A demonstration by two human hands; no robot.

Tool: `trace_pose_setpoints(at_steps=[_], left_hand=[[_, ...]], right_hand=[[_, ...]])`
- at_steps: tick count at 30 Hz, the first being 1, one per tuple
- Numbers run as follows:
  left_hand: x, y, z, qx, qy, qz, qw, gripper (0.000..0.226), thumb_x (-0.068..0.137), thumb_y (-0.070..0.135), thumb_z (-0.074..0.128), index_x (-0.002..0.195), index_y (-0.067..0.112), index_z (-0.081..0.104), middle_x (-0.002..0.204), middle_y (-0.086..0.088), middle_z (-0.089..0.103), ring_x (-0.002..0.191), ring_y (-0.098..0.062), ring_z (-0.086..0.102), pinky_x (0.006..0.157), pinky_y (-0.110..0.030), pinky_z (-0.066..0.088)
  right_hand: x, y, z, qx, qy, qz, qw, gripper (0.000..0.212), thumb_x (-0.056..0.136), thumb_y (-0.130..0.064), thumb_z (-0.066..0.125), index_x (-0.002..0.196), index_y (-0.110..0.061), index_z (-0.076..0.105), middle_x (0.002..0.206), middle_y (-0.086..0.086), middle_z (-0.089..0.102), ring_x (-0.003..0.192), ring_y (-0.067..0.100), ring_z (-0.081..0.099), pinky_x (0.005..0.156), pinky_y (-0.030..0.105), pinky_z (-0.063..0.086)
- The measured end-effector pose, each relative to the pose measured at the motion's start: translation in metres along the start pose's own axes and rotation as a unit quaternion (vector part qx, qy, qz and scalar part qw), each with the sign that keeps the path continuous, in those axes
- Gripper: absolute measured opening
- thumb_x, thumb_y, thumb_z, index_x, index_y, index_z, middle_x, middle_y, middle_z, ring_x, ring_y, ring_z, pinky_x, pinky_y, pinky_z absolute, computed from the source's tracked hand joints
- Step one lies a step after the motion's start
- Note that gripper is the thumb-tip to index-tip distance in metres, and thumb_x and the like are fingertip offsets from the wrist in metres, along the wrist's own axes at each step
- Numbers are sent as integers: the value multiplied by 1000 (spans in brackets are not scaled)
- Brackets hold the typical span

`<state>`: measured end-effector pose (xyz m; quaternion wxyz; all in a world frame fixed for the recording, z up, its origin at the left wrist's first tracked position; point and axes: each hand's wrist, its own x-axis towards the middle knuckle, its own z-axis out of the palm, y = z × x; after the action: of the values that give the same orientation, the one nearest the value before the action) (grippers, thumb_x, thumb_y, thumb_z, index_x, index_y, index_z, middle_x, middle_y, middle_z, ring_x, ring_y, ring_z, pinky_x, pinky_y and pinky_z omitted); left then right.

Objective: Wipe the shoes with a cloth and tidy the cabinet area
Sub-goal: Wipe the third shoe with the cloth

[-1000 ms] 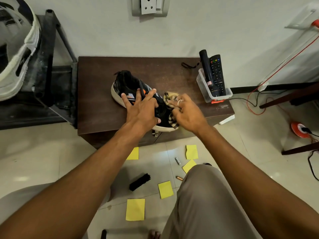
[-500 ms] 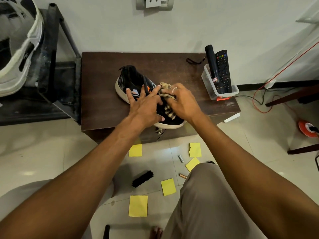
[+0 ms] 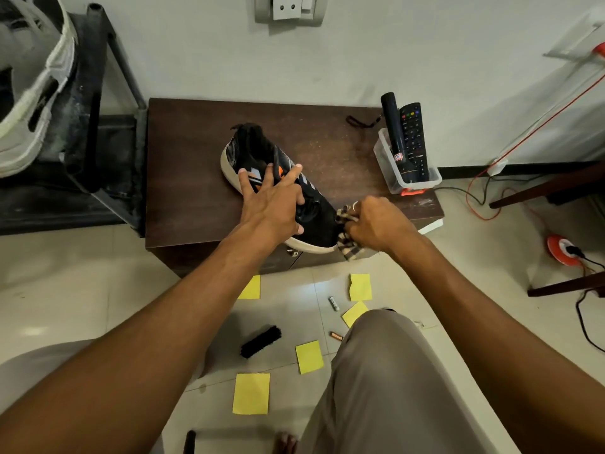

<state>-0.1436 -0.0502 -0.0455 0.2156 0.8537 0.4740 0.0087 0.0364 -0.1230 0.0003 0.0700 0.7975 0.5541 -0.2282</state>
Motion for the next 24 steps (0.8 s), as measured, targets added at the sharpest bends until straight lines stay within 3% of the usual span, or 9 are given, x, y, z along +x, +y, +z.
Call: trace_pose_setpoints(at_steps=[6, 10, 15, 21, 24], left_hand=[[1, -4, -1, -25, -9, 12, 1000, 51, 73, 36, 89, 116, 30, 62, 169, 13, 8, 157, -28, -3, 112, -66, -19], [0, -5, -1, -17, -13, 15, 1000, 53, 74, 37, 87, 120, 30, 61, 169, 13, 6, 157, -28, -3, 112, -67, -19], [1, -3, 0, -7, -5, 7, 1000, 54, 74, 39, 87, 121, 31, 61, 169, 13, 9, 157, -27, -2, 113, -66, -18], [1, -2, -1, -3, -4, 3, 1000, 52, 72, 40, 88, 117, 32, 63, 169, 14, 10, 157, -29, 0, 114, -68, -14], [1, 0, -1, 3, -9, 16, 1000, 50, 71, 38, 89, 112, 32, 62, 168, 15, 10, 157, -29, 0, 116, -67, -13]], right_hand=[[-9, 2, 27, 64, 123, -15, 990, 21, 97, -18, 60, 108, -3, 71, 106, 9, 56, 90, 26, 56, 78, 32, 45], [14, -15, 24, 96, 152, -53, 982, 26, 99, -19, 59, 117, -1, 66, 119, 11, 57, 101, 28, 59, 84, 36, 49], [43, -30, 12, 78, 135, -125, 980, 28, 97, -19, 59, 121, -7, 70, 116, 6, 57, 106, 26, 60, 83, 30, 46], [8, -3, 15, 20, 68, -100, 992, 22, 95, -25, 63, 113, -12, 60, 103, 0, 52, 96, 25, 60, 77, 34, 47], [-25, 0, 18, -48, 17, -122, 991, 27, 97, -27, 62, 120, -13, 60, 115, 1, 52, 96, 23, 59, 82, 37, 51]])
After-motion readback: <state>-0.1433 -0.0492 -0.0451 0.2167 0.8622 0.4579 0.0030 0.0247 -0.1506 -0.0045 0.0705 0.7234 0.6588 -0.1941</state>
